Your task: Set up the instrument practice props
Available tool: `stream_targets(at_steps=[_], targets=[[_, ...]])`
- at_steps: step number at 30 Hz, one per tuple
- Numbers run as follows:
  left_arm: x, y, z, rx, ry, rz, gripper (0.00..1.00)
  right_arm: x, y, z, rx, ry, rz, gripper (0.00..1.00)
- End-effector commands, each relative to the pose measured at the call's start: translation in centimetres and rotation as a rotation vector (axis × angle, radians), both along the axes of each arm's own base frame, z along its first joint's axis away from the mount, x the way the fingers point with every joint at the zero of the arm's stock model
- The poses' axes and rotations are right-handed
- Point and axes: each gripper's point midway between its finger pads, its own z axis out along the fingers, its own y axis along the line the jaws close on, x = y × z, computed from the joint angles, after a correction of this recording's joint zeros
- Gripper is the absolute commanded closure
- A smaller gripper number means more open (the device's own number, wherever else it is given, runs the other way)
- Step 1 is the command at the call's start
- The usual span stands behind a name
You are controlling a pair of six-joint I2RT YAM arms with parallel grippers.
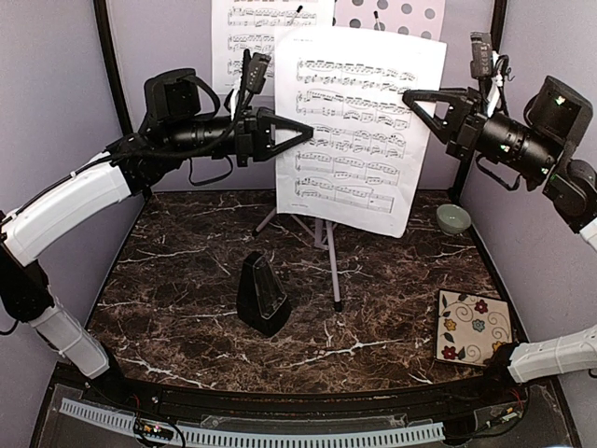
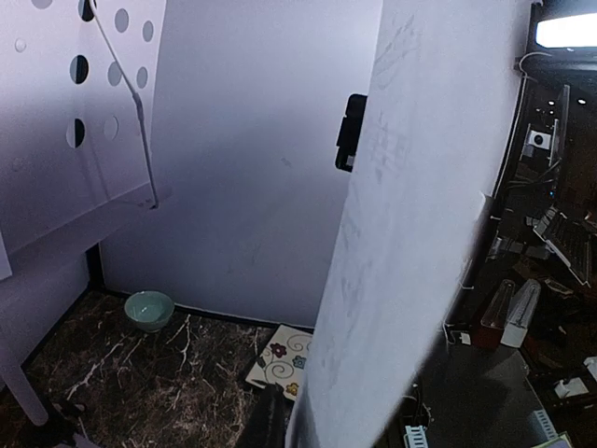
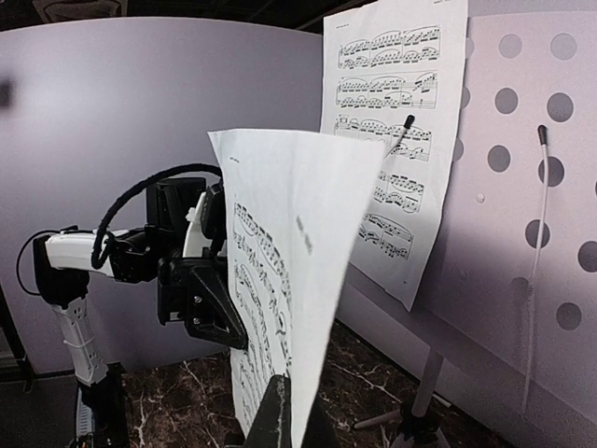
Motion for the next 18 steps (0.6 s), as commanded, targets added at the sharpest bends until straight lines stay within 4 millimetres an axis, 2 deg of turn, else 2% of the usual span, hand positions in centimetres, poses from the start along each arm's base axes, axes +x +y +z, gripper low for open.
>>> stream_targets(at_steps=[1, 3, 8, 13, 14, 16, 18], targets=[[0.8, 0.6, 4.7, -0.121, -0.065, 0.087, 0.95, 1.0, -1.2, 1.8, 0.034, -0.058, -0.093, 1.00], [1.3, 1.0, 6.0, -0.153, -0.063, 0.129, 1.00, 1.7, -1.6, 2.0, 0.040, -0.057, -0.146, 1.00], [3.5, 2.1, 8.8, -0.234, -0.017, 0.278, 1.00, 4.2, -3.2, 3.8, 0.093, -0.081, -0.308, 0.98], [4.1, 2.9, 11.7, -0.305, -0.011, 0.323, 1.00, 6.5, -2.9, 6.6, 0.142, -0.129, -0.393, 1.00], [4.3, 3.0, 12.2, -0.315, -0.007, 0.334, 1.00, 7.2, -3.1, 7.1, 0.159, -0.126, -0.425, 0.94], [4.7, 3.4, 13.3, -0.343, -0.005, 0.363, 1.00, 8.2, -3.6, 8.2, 0.200, -0.132, -0.486, 0.71], [5.1, 3.9, 14.3, -0.374, -0.004, 0.403, 1.00, 8.9, -4.5, 9.5, 0.245, -0.146, -0.548, 0.65]])
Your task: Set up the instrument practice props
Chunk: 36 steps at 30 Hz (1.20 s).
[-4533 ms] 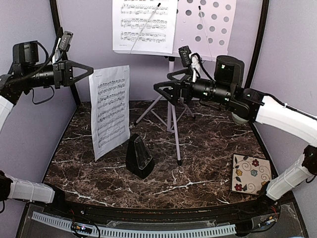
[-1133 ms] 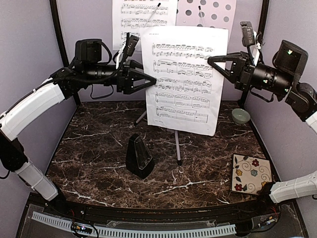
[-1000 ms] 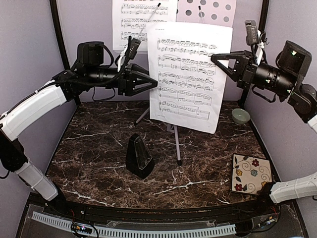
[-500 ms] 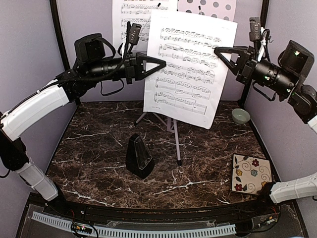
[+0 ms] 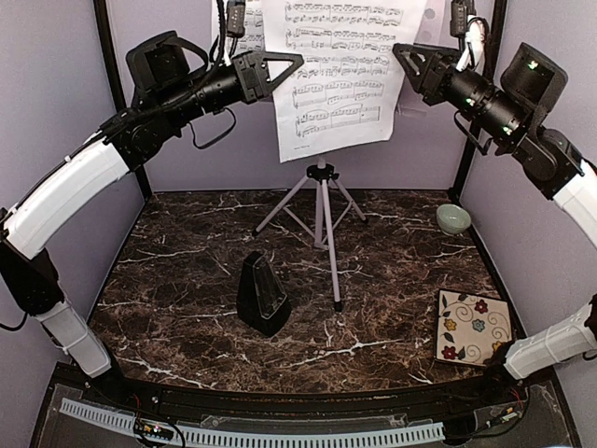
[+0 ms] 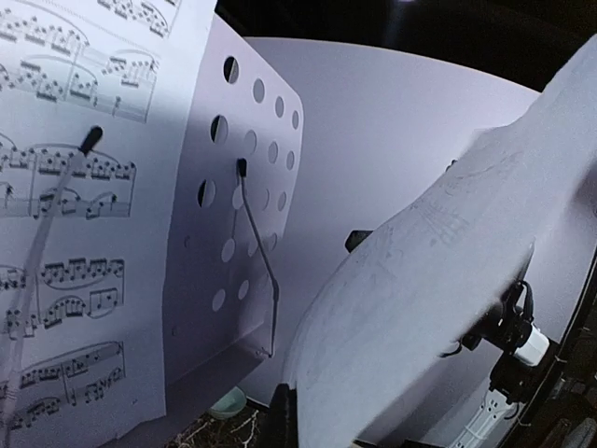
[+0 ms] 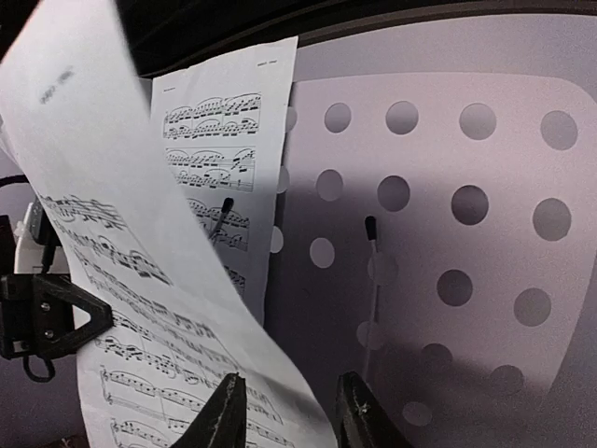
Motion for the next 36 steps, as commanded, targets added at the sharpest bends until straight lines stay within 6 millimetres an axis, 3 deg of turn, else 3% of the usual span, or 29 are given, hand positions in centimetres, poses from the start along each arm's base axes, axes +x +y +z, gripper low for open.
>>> stream_targets(at_steps=[1, 6, 10, 17, 27, 36], targets=[[0.5, 3.1, 5.9, -0.161, -0.040, 0.123, 1.00, 1.3, -3.9, 5.4, 0.168, -0.097, -0.208, 0.63], [1.7, 4.2, 8.6, -0.226, -0.065, 0.215, 1.00, 3.5, -3.5, 6.6, 0.172, -0.103, -0.274, 0.53], [3.1, 4.9, 9.6, -0.202, -0.072, 0.314, 1.00, 5.0, -3.6, 7.4, 0.150, -0.093, -0.335, 0.53], [2.8, 6.7, 10.9, -0.166, -0.146, 0.410, 1.00, 7.6, -1.8, 5.6, 0.077, 0.011, -0.349, 0.60], [2.7, 6.4, 10.7, -0.141, -0.166, 0.398, 1.00, 7.9, -0.4, 2.9, 0.043, 0.082, -0.283, 0.67], [2.6, 6.3, 10.9, -0.135, -0.200, 0.401, 1.00, 9.1, 0.5, 1.6, 0.052, 0.120, -0.286, 0.74]])
